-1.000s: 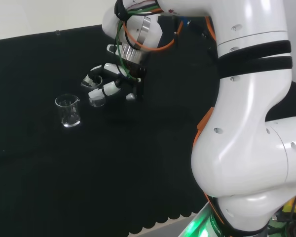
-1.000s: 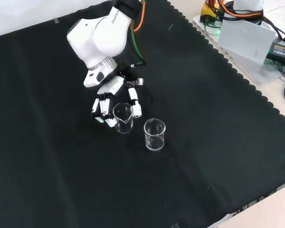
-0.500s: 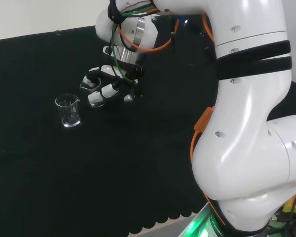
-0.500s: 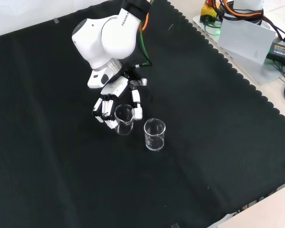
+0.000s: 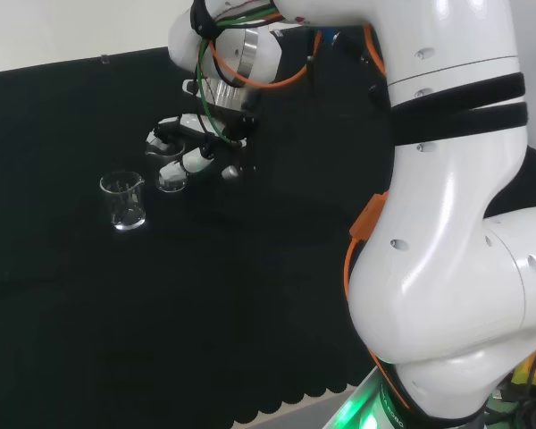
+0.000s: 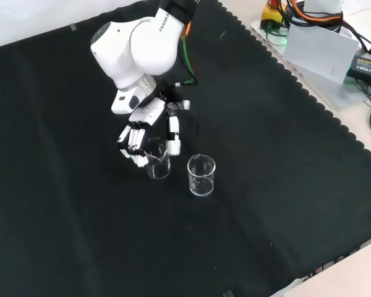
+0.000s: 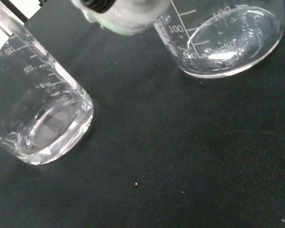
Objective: Place the beaker back on the table.
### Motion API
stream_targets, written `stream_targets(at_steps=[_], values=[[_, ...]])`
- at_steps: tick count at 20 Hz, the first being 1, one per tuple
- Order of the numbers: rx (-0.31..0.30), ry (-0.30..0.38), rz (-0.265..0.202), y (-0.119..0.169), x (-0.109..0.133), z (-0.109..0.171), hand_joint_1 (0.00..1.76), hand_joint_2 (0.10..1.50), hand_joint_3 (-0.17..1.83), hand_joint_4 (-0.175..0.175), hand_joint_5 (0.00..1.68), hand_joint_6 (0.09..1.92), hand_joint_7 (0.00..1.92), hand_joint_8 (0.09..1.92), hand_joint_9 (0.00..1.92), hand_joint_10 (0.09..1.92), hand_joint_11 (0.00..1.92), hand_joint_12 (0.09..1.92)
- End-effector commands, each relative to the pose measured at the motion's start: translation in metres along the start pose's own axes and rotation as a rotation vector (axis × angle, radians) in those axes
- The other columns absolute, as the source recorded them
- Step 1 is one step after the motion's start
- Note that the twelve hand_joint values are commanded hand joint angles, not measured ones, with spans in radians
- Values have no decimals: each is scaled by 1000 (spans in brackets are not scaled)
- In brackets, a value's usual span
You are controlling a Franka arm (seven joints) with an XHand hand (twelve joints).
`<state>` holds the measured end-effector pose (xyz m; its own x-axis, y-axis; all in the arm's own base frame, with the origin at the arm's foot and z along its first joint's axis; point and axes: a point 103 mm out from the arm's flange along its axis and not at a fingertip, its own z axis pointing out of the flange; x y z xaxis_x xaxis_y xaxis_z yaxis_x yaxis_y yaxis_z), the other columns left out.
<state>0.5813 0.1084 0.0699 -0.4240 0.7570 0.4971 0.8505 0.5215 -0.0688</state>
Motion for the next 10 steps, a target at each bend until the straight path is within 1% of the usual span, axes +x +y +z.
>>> stream_targets(at_steps=[1, 8, 10], values=[[10, -10, 5, -5, 4, -6, 961, 921, -175, -86, 360, 481, 414, 687, 361, 756, 0, 1324], [13, -32, 12, -19, 21, -24, 922, 904, -175, -86, 346, 342, 303, 687, 240, 794, 0, 1193], [2, -41, 16, -24, 24, -31, 913, 900, -175, -87, 340, 306, 267, 687, 215, 801, 0, 1166]])
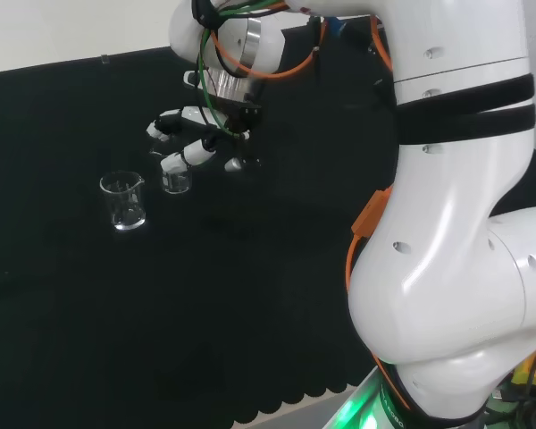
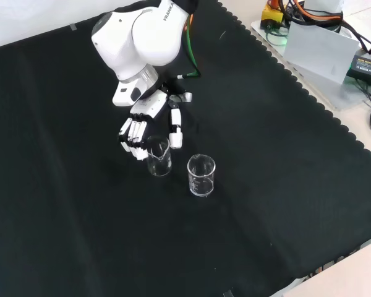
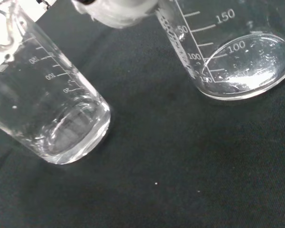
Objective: Place the beaker back on the table.
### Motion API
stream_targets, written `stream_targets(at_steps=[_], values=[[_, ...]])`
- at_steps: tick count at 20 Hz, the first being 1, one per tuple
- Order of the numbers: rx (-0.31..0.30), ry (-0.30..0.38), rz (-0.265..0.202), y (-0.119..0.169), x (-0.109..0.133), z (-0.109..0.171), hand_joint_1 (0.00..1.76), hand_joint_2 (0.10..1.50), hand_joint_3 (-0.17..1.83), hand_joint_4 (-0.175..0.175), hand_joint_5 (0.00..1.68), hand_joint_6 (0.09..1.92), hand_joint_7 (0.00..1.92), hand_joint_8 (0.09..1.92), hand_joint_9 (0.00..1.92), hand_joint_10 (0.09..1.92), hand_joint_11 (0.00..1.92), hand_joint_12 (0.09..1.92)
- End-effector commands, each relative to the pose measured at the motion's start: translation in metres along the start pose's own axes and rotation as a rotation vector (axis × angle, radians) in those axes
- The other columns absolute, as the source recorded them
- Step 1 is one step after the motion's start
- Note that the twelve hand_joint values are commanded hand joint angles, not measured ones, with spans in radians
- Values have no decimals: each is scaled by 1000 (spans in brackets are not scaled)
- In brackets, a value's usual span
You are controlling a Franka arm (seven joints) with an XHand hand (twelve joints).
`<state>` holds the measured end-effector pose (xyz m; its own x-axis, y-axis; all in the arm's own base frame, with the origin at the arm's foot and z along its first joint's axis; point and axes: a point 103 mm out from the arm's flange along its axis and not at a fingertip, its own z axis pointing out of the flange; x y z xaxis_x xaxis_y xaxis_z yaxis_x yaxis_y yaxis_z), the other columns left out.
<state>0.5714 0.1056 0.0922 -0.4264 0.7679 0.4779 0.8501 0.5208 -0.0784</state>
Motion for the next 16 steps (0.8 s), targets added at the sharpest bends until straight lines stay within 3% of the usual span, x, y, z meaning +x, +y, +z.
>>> stream_targets(at_steps=[1, 7, 16], values=[[-11, -23, 15, -16, 12, -17, 910, 899, -175, -87, 339, 293, 250, 685, 207, 802, 0, 1158], [-48, -40, 39, -41, 23, -35, 892, 893, -175, -91, 317, 172, 134, 677, 139, 821, 0, 1104], [-114, -43, 102, -92, 21, -54, 881, 896, -175, -94, 306, 142, 118, 674, 131, 822, 0, 1092]])
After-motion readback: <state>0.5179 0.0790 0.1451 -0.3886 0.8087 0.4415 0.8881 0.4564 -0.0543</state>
